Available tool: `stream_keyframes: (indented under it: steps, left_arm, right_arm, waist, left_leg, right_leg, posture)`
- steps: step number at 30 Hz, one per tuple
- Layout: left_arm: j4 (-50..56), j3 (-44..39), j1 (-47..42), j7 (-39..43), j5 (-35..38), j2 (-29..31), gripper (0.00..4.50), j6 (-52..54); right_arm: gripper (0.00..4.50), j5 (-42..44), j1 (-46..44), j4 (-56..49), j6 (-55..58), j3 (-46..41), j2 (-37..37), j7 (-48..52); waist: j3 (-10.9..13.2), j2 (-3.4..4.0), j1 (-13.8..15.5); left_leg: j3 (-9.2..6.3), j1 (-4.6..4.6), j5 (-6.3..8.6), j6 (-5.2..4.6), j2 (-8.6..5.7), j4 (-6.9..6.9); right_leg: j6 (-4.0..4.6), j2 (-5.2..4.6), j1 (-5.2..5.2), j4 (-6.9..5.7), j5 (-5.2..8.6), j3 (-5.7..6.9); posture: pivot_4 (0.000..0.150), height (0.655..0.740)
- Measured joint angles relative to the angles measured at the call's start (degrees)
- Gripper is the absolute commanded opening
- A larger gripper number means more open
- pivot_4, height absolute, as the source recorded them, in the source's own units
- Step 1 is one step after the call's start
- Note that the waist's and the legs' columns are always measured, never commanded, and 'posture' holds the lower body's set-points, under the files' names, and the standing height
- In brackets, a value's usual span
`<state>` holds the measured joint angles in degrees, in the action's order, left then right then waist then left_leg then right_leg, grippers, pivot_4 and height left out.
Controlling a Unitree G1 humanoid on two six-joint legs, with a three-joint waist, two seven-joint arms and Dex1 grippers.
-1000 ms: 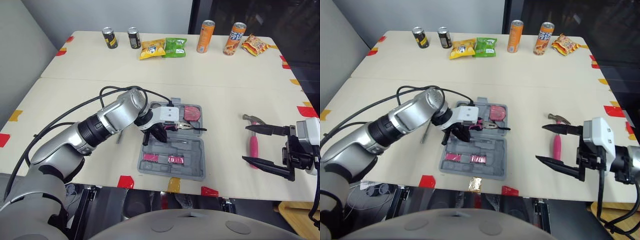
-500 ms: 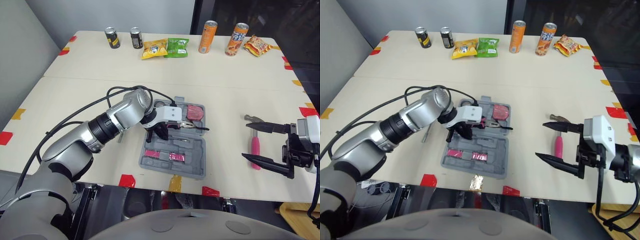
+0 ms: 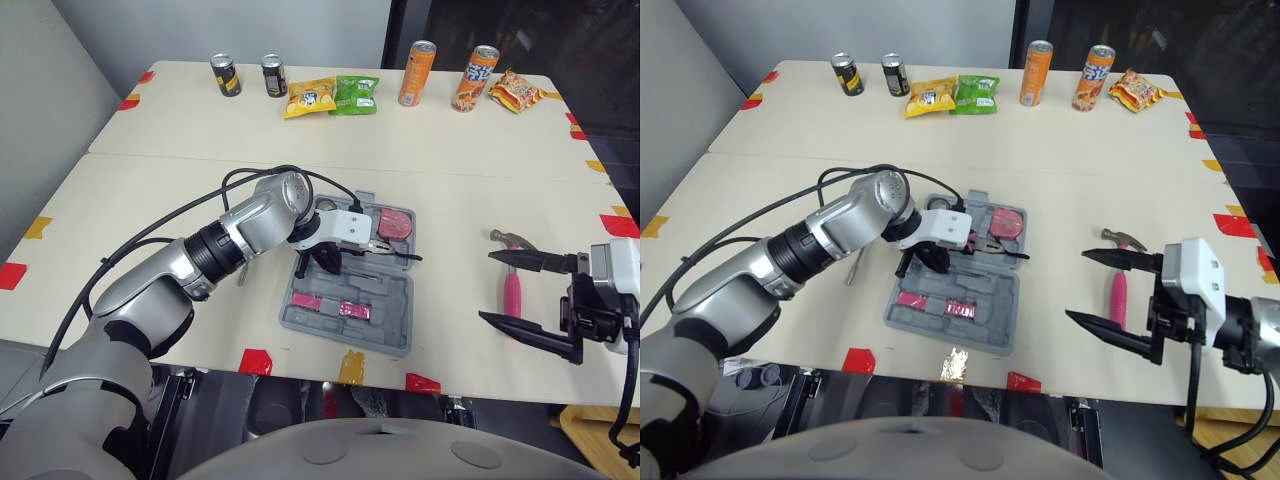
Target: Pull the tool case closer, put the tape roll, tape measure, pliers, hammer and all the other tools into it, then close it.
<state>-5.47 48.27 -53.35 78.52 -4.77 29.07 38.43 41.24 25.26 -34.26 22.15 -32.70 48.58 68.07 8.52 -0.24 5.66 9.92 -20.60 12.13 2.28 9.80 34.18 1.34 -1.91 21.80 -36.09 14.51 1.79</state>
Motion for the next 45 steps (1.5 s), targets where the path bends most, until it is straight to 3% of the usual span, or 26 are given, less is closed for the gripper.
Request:
stream_keyframes:
  steps: [22, 24, 28, 35, 45]
  left_arm:
    - [-1.73, -0.37, 0.02, 0.08, -2.62, -2.32, 0.04, -1.81]
    - [-1.81, -0.39, 0.04, 0.07, -2.70, -2.35, 1.03, -2.11]
    - [-2.23, -0.59, 0.43, -0.83, -2.71, -2.74, 2.40, -3.13]
    - [-0.56, -6.51, 0.55, -1.08, -1.10, -0.45, 2.40, -1.81]
    - [2.50, -23.33, 10.88, -0.97, 11.38, 1.70, 2.40, -7.91]
  right_arm:
    - [4.50, -0.17, -0.64, 0.02, 0.00, 1.34, -0.02, -0.39]
    - [4.50, -0.18, -0.64, 0.02, 0.00, 1.37, -0.02, -0.50]
    - [4.50, -0.18, -0.69, 0.03, 0.00, 1.68, -0.02, -0.54]
    - [4.50, -0.22, -1.17, 0.16, -0.03, 1.78, -0.02, -0.47]
    - [4.50, -0.67, -3.38, 1.13, -0.32, 3.60, -0.14, -0.57]
  waist:
    - [0.00, 0.00, 0.10]
    - [0.00, 0.00, 0.10]
    - [0.00, 0.00, 0.08]
    - [0.01, 0.01, -0.23]
    - [-0.01, 0.04, -0.35]
  left_leg:
    - [-0.01, -0.01, 0.00, -0.09, -0.06, 0.00]
    - [-0.01, -0.01, -0.01, -0.09, -0.06, 0.00]
    - [-0.01, -0.02, 0.00, -0.10, -0.07, 0.01]
    - [-0.01, -0.07, 0.00, -0.10, -0.06, -0.01]
    - [-0.04, -0.44, -0.01, -0.11, -0.06, 0.04]
  right_leg:
    - [-0.03, -0.06, 0.00, -0.01, -0.02, 0.01]
    - [-0.03, -0.06, 0.00, 0.00, -0.02, 0.01]
    - [-0.04, -0.07, 0.00, 0.00, -0.02, 0.01]
    - [-0.04, -0.06, 0.06, 0.01, -0.02, 0.01]
    - [-0.04, -0.07, 0.32, 0.01, -0.03, 0.06]
  posture:
    - [0.150, 0.7400]
    - [0.150, 0.7400]
    - [0.150, 0.7400]
    - [0.150, 0.7400]
    - [0.150, 0.7400]
